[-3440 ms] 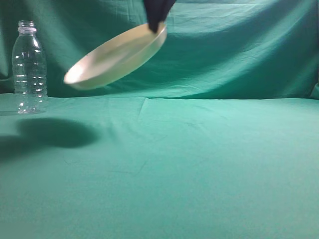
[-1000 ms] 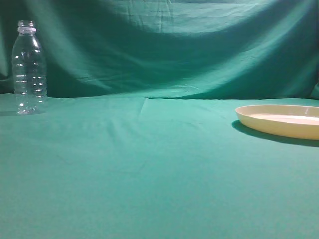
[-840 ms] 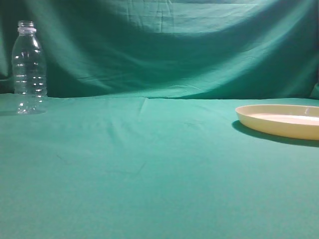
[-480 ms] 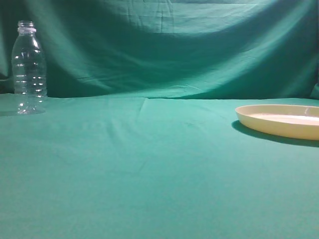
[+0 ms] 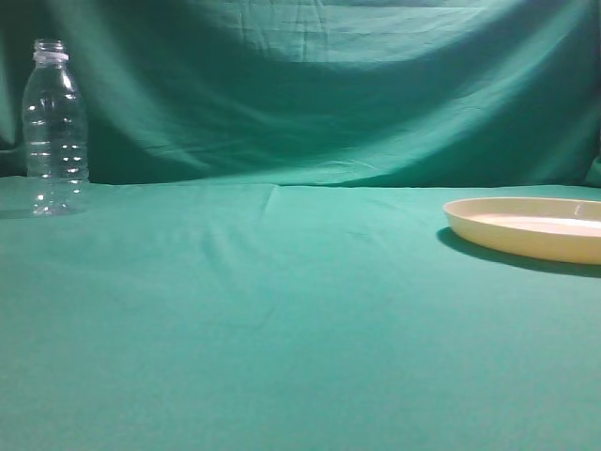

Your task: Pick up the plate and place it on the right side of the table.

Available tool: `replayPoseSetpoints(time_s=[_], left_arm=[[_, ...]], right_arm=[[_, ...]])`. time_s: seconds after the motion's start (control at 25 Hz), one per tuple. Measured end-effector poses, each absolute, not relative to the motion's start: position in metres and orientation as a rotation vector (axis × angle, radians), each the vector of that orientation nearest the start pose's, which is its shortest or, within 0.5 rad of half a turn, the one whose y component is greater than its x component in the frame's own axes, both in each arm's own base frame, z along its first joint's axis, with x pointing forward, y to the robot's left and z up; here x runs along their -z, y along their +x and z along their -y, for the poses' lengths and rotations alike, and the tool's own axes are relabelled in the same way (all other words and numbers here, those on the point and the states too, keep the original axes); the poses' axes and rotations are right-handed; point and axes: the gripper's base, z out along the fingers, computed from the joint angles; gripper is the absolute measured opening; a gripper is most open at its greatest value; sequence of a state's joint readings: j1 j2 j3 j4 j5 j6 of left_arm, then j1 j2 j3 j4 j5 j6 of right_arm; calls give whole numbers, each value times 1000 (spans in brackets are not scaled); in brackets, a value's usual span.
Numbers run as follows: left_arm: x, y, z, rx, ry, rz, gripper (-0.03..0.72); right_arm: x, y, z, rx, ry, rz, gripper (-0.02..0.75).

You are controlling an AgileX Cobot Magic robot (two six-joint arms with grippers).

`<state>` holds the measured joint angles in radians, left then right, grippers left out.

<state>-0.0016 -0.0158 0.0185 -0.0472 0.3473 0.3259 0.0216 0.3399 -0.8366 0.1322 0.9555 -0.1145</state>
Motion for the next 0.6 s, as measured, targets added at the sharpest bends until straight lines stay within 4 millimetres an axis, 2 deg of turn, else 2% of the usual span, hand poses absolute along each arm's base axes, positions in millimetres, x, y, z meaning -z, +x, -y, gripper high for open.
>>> replayPoseSetpoints(time_s=[0.16, 0.36, 0.6], left_arm=[[-177, 53, 2, -182, 270, -1817, 0], [-177, 53, 2, -182, 270, -1817, 0], [-177, 53, 2, -182, 270, -1817, 0]], right_arm=[[-338, 31, -8, -70, -107, -1858, 0], [-276, 32, -5, -35, -85, -1731, 0], [-216, 47, -4, -49, -41, -1765, 0]])
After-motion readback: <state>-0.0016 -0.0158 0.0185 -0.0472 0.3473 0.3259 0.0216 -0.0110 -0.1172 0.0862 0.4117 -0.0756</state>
